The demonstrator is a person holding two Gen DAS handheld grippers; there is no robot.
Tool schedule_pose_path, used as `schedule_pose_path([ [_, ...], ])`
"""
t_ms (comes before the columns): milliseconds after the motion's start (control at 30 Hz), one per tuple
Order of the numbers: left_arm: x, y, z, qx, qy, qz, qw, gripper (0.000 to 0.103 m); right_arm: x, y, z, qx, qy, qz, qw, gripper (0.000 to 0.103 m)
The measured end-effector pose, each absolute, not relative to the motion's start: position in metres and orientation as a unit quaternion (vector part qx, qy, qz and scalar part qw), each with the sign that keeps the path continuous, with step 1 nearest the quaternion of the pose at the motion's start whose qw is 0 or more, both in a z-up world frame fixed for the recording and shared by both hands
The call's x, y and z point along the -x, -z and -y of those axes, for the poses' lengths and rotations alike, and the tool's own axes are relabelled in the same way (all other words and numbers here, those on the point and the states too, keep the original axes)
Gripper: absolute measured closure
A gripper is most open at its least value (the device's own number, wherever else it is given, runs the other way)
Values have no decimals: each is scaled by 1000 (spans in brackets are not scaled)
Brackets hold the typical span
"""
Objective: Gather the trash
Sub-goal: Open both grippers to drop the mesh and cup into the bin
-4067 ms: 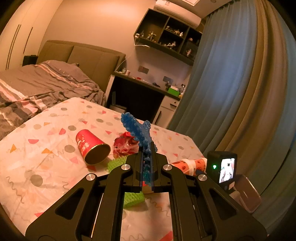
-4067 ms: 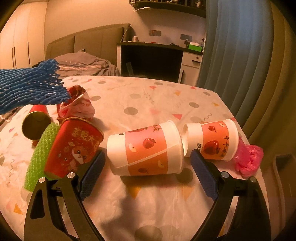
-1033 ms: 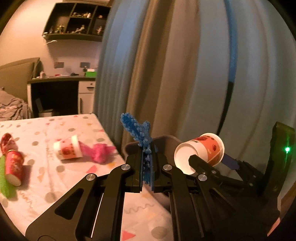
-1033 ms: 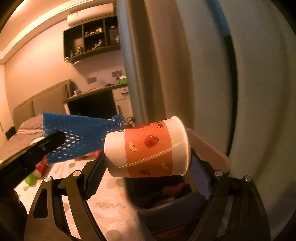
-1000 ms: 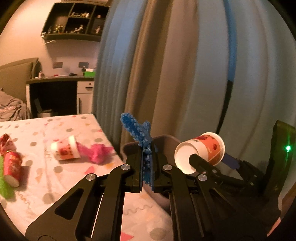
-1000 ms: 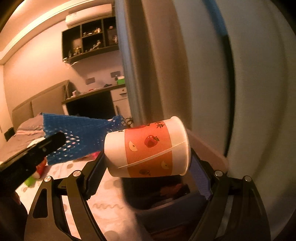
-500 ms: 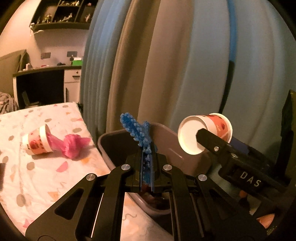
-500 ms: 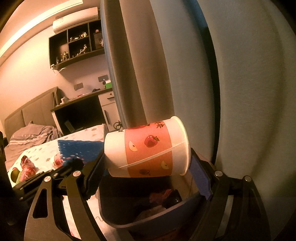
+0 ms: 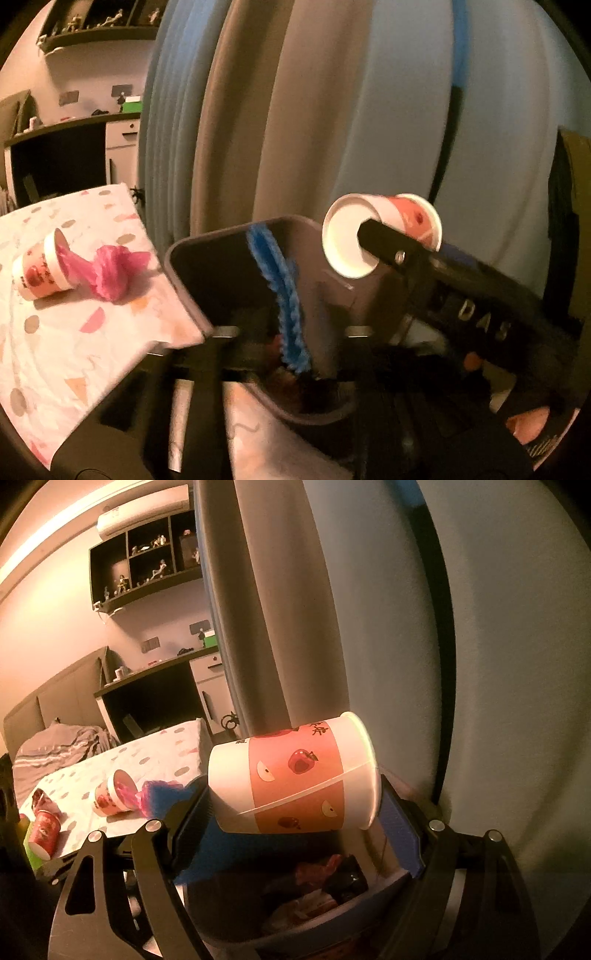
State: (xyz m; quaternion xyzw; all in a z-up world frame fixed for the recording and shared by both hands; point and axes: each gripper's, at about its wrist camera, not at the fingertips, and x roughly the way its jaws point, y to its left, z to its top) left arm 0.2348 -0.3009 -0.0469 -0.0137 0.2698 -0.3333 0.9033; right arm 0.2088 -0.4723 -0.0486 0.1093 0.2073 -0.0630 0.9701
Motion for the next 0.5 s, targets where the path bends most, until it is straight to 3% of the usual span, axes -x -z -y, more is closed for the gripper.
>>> schedule_pose_path([
  [33, -234, 49, 297, 18, 331, -270, 904, 38, -210, 49, 472, -109, 65, -208, 970, 22],
  [67, -233, 50, 292, 24, 327, -271, 905, 33, -212, 51, 472, -108, 66, -210, 969, 22],
  [167, -232, 49, 278, 33, 306, -280, 909, 27, -218, 54, 470, -106, 70, -216, 968, 22],
  [500, -204, 29, 212, 40, 185, -247, 950, 19, -227, 56, 462, -71, 85, -212, 971, 19],
])
